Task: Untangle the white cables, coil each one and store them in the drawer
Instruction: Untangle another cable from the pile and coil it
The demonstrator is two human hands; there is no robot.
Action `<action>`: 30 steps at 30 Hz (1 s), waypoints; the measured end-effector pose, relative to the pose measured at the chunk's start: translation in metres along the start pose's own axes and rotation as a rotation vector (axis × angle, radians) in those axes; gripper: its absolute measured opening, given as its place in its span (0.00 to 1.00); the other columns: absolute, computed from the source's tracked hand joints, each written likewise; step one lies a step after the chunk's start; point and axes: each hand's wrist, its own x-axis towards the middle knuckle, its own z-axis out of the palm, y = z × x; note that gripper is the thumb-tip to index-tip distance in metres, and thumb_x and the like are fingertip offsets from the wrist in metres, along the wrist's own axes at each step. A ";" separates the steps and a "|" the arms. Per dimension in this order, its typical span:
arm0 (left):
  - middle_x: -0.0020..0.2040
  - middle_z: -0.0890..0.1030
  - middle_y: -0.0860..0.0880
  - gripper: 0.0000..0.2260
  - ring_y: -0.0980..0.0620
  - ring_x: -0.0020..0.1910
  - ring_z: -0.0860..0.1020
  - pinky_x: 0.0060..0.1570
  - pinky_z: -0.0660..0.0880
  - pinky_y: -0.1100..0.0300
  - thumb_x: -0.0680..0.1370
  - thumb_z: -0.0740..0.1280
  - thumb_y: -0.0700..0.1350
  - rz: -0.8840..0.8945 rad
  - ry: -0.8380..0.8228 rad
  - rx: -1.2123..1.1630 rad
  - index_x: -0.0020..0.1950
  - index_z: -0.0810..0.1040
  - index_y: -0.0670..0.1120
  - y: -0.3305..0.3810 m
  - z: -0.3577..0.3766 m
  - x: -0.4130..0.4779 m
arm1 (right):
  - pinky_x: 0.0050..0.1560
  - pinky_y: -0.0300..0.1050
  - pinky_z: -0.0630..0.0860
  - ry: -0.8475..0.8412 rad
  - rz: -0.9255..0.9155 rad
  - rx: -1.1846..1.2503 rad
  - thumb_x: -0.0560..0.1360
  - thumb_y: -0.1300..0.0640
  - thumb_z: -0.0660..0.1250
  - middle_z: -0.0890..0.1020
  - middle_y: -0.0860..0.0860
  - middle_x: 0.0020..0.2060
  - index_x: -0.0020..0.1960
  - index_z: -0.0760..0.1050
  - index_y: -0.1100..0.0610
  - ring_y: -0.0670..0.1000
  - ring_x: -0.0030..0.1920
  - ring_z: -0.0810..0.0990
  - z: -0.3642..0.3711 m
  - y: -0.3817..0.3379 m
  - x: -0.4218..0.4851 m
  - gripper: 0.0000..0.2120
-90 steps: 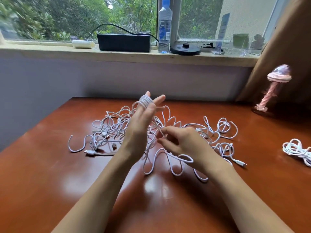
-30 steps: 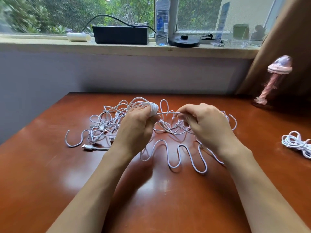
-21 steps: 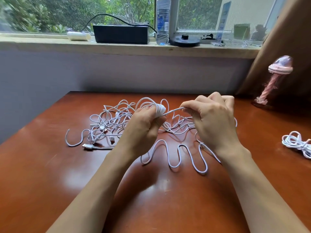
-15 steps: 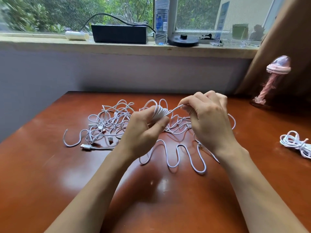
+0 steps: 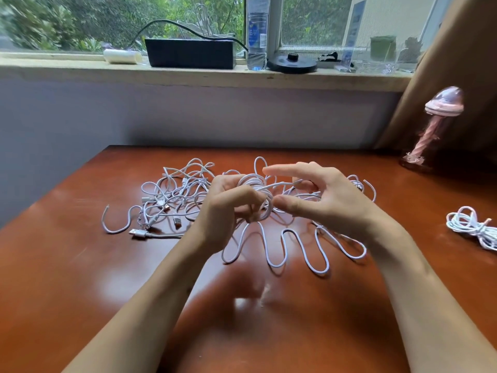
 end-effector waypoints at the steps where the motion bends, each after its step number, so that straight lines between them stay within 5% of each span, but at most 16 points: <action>1: 0.24 0.70 0.49 0.10 0.49 0.25 0.66 0.33 0.58 0.55 0.64 0.64 0.37 -0.007 -0.008 -0.021 0.25 0.72 0.48 0.001 0.001 0.000 | 0.59 0.29 0.72 -0.022 0.003 0.010 0.70 0.41 0.75 0.80 0.48 0.59 0.66 0.78 0.38 0.40 0.59 0.78 -0.001 0.000 0.000 0.25; 5: 0.21 0.65 0.53 0.13 0.52 0.23 0.63 0.32 0.59 0.57 0.65 0.61 0.35 -0.036 -0.041 -0.058 0.23 0.68 0.49 0.004 0.003 0.000 | 0.58 0.29 0.73 -0.050 0.014 0.012 0.68 0.43 0.78 0.80 0.47 0.54 0.66 0.79 0.39 0.41 0.56 0.78 0.001 -0.002 -0.001 0.27; 13: 0.21 0.63 0.52 0.15 0.49 0.25 0.61 0.33 0.60 0.57 0.67 0.60 0.36 -0.036 -0.050 -0.078 0.20 0.69 0.46 0.001 0.003 0.001 | 0.45 0.29 0.71 0.064 -0.007 0.016 0.70 0.53 0.79 0.79 0.44 0.40 0.55 0.85 0.49 0.39 0.43 0.78 0.006 0.000 0.002 0.14; 19: 0.22 0.58 0.51 0.14 0.42 0.30 0.54 0.34 0.62 0.56 0.67 0.62 0.37 -0.032 -0.028 -0.112 0.21 0.69 0.46 -0.002 0.006 0.003 | 0.52 0.55 0.79 0.125 0.009 0.108 0.73 0.59 0.76 0.87 0.57 0.47 0.51 0.84 0.45 0.59 0.47 0.84 0.016 -0.001 0.004 0.11; 22: 0.23 0.60 0.50 0.12 0.32 0.31 0.55 0.37 0.61 0.52 0.67 0.64 0.38 -0.041 -0.016 -0.108 0.24 0.70 0.47 -0.003 0.009 0.006 | 0.46 0.47 0.81 0.095 0.003 0.179 0.75 0.59 0.75 0.87 0.56 0.46 0.50 0.85 0.46 0.44 0.41 0.81 0.014 0.000 0.004 0.08; 25: 0.25 0.62 0.47 0.09 0.27 0.34 0.57 0.40 0.65 0.51 0.71 0.62 0.38 -0.056 -0.007 -0.103 0.31 0.72 0.40 -0.008 0.009 0.008 | 0.49 0.41 0.82 0.073 0.023 0.240 0.78 0.60 0.72 0.88 0.52 0.46 0.55 0.85 0.55 0.41 0.44 0.81 0.012 0.005 0.005 0.08; 30: 0.31 0.63 0.44 0.04 0.42 0.38 0.65 0.44 0.68 0.53 0.74 0.63 0.39 -0.068 -0.045 -0.133 0.40 0.73 0.38 -0.010 0.010 0.008 | 0.58 0.52 0.81 0.038 0.051 0.221 0.79 0.56 0.71 0.88 0.51 0.47 0.57 0.85 0.55 0.45 0.48 0.83 0.007 0.013 0.007 0.09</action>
